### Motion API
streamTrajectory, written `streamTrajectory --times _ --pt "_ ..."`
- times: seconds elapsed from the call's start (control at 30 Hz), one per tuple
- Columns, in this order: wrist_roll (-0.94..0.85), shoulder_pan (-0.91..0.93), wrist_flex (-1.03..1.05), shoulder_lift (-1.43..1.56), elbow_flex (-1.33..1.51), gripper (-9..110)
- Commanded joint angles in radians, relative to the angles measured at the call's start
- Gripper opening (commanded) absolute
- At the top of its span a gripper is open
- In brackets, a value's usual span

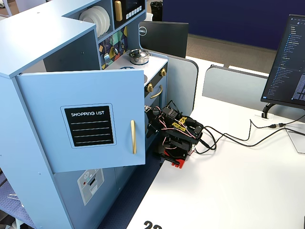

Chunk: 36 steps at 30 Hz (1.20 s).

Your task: Pick up the green pineapple from the left cabinet and place it in the gray recipient

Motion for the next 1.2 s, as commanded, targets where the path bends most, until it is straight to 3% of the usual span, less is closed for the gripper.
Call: streamTrajectory --times 0.0,0.37,0.43,0.57,0.63,0.73,0.93,1.17 --pt "0.058 0.000 0.163 -0.006 0.017 0" --pt "0.049 -0.038 0.164 -0.006 0.017 0" --pt "-0.063 -0.114 0.137 -0.006 0.017 0" --pt "-0.049 -0.359 -0.230 -0.017 0.017 0" --pt "0.104 -0.514 -0.634 -0.064 0.017 0" --pt "0.101 -0.686 -1.112 -0.190 -0.055 5" --pt "-0.043 -0.908 -1.243 -0.370 -0.367 12" --pt "-0.005 -0.927 -1.282 -0.543 -0.557 11"
